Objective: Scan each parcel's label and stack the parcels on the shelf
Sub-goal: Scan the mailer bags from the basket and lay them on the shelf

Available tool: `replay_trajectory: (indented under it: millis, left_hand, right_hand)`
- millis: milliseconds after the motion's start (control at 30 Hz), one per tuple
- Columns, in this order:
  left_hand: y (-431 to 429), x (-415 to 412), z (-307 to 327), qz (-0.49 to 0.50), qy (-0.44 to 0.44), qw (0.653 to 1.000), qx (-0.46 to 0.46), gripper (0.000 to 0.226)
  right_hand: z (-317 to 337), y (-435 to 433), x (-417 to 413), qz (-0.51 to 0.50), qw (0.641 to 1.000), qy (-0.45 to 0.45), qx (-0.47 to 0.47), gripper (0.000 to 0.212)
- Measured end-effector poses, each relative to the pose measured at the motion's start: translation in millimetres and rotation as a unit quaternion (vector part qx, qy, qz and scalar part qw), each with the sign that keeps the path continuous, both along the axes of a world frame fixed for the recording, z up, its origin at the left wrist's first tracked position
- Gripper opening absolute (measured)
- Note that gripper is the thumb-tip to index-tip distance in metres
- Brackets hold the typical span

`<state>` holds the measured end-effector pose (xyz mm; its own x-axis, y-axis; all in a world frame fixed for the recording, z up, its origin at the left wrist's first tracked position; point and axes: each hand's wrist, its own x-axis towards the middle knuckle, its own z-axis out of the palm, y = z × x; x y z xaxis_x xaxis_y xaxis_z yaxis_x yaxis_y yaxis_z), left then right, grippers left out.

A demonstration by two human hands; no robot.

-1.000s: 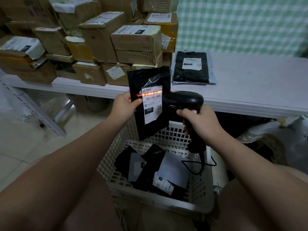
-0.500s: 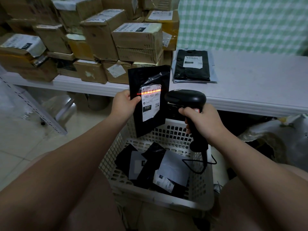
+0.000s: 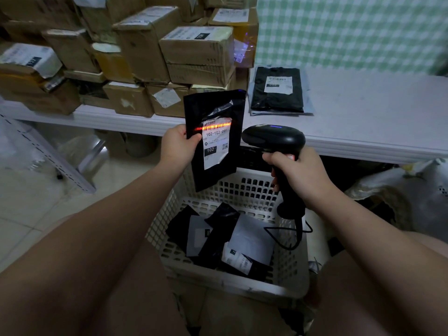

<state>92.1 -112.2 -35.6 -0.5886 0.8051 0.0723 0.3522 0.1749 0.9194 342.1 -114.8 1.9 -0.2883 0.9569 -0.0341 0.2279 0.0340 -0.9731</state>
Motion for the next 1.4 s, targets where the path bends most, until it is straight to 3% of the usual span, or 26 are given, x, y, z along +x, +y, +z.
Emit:
replay_trajectory:
  millis: [167,300,367,567,700,800,900,1000,1100,1233,1300,1400]
  left_hand:
    - [-0.4,2.7,1.1,-0.008,-0.004,1.0,0.002,0.017]
    - [-5.0,12.2,7.7,-0.05,-0.011,0.998,0.024,0.015]
    - [-8.7,20.3,14.1,-0.08,-0.028,0.995,0.048,0.014]
    - [3.7,52.4,46.0,-0.131,-0.132,0.976,0.117,0.017]
    - [29.9,88.1,66.0,-0.128,-0.185,0.968,0.113,0.017]
    - [40.7,116.0,59.6,-0.181,-0.204,0.962,0.0,0.02]
    - [60.1,138.2,42.4,-0.247,-0.188,0.948,-0.072,0.024]
    - [102.5,158.3,47.5,-0.213,-0.187,0.959,-0.026,0.032]
    - [147.5,180.9,60.2,-0.171,-0.169,0.971,-0.004,0.012]
    - [178.6,184.2,46.3,-0.152,-0.124,0.979,-0.061,0.03]
    - [170.8,179.8,37.1,-0.163,-0.101,0.98,-0.061,0.036]
    - [137.9,170.3,28.7,-0.196,-0.041,0.979,-0.027,0.025]
  right_hand:
    - [-0.4,-2.0,2.3,0.004,1.0,0.002,0.005,0.021]
    - [-2.6,0.1,4.1,0.038,0.999,0.022,0.002,0.034]
    - [-4.1,5.4,5.9,0.066,0.997,0.037,-0.005,0.027]
    - [5.9,22.5,23.4,0.134,0.972,0.154,-0.116,0.033]
    - [7.4,36.1,29.4,0.019,0.971,0.224,-0.082,0.03]
    - [16.1,58.5,39.6,-0.088,0.963,0.25,-0.055,0.008]
    - [23.2,89.4,59.1,-0.165,0.969,0.183,0.007,0.015]
    - [20.3,110.9,72.1,-0.202,0.968,0.129,0.075,0.012]
    - [10.8,123.4,82.1,-0.228,0.963,0.082,0.117,0.008]
    - [-10.1,135.0,96.0,-0.223,0.968,-0.02,0.109,0.038]
    - [-16.2,131.9,100.7,-0.198,0.971,-0.069,0.116,0.035]
    - [-17.8,116.5,99.1,-0.128,0.982,-0.09,0.104,0.035]
